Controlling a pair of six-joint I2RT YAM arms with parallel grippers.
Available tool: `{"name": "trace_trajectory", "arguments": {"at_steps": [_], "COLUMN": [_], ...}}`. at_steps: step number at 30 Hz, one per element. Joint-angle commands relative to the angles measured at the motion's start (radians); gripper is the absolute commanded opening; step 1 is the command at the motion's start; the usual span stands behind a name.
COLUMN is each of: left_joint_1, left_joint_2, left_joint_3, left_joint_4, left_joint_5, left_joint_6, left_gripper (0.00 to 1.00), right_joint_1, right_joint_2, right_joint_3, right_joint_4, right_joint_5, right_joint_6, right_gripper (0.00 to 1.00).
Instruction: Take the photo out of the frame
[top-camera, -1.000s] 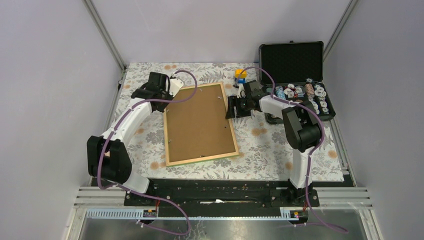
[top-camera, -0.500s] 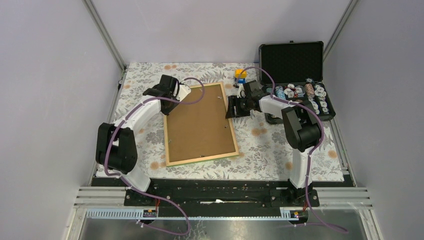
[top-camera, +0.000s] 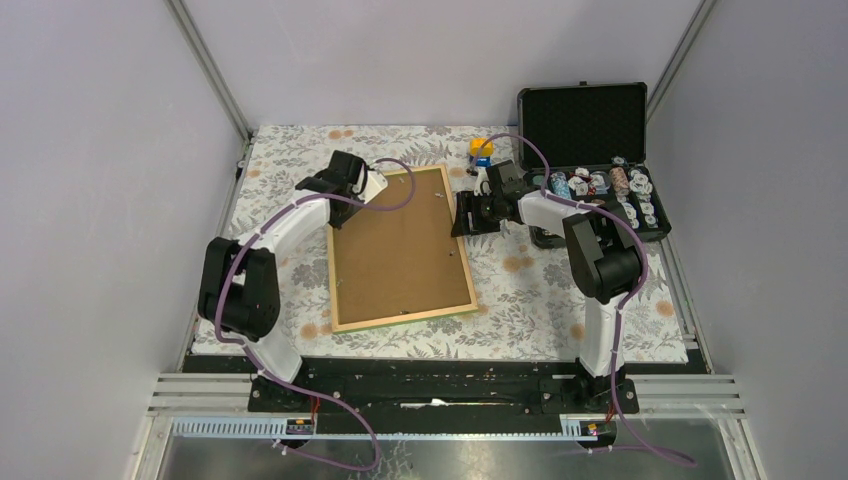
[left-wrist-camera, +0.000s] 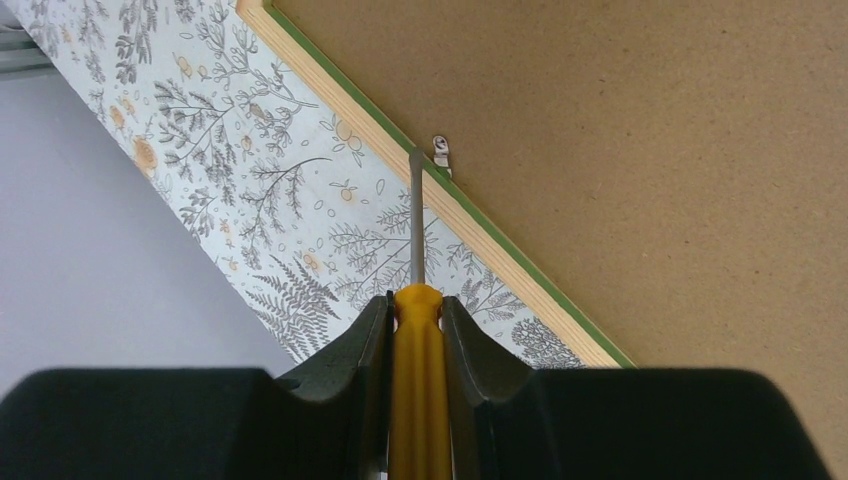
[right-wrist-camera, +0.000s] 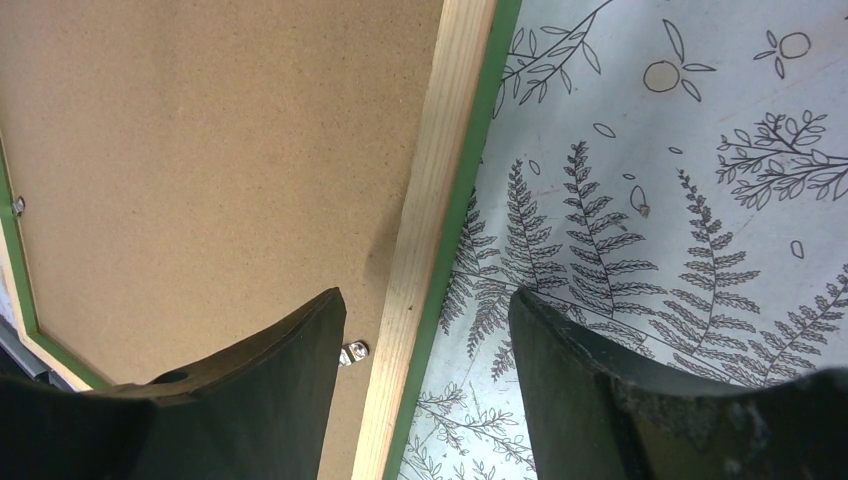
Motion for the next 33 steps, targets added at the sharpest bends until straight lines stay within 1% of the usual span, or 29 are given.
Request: {"name": "trace_trajectory", "arguments": {"at_steps": [1,7,15,22,33], "left_joint_1": [-0.007,-0.010,-0.043,-0.085,-0.080], "left_joint_2": [0.011,0.036,0.030,0.037,0.053], "left_joint_3": [0.048,0.054,0.016,0.042,0.068], "left_joint_4": [0.055,0.055,0.053,-0.021,0.017], "left_joint_5": [-0.054,-0.069,-0.087,-0.104,-0.153], "left_joint_6": [0.021,0.037,0.067,0.051,0.063], "left_gripper": [0.00,0.00,0.00,0.00,0.00], "right_joint_1": [-0.003,-0.003,-0.003,-0.003,-0.003], "right_joint_2": [0.033,0.034,0.042,0.045,0.040], "right_joint_3": [-0.011,-0.009,-0.006,-0.006,-0.008], "right_joint_4": [-0.010,-0.009,-0.009,-0.009,-0.010], "right_joint_5": [-0.006,-0.003,0.000,0.004,0.003], "right_joint_6": [0.001,-0.002,-0.005,-0.007,-0.010], "right_gripper": [0.68,0.68,0.68,0.68,0.68]}}
